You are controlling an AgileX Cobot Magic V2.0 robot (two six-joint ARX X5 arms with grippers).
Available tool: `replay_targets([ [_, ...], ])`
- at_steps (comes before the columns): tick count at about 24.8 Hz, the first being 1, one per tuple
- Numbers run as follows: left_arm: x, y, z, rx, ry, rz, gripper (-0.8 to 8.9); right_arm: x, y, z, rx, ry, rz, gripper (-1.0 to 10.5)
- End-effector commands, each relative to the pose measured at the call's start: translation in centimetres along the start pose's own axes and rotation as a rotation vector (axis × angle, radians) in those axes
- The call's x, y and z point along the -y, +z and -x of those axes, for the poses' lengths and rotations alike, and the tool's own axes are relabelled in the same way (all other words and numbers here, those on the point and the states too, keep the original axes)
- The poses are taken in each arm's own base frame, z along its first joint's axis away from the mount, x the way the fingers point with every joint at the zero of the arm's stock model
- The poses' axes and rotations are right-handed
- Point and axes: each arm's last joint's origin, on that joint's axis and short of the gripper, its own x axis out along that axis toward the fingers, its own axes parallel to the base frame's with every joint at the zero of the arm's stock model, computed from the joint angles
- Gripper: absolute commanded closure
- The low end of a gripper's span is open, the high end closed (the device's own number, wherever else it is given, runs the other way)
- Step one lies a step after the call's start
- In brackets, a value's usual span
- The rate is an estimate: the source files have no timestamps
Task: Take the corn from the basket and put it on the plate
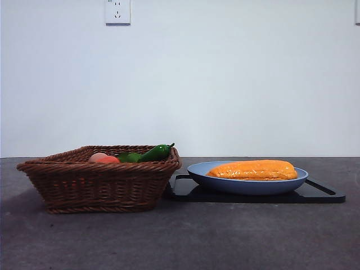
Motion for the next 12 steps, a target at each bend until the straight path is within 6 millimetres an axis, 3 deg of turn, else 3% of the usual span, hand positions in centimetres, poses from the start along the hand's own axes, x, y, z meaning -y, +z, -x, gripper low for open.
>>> replay_targets([
  [1,0.4,0.5,0.1,0.022,-0.013,-0.017,8.09,-0.1,0.2,0.1,0.009,0.007,0.0,9.4],
  [6,-0.4,0.6,0.5,0.031,0.11,-0.176,8.06,-0.1,0.2,0.1,0.009,0.007,0.0,9.4],
  [10,-1.2,0.7,2.1,0.072,0.167,-0.151,8.06,-0.1,0.2,0.1,0.011,0.008,0.001,9.4],
  [12,-1.2,0.5,3.2,0.086,0.196,-0.22,8.06,-0.1,0.2,0.1,0.012,0.008,0.001,9.4],
])
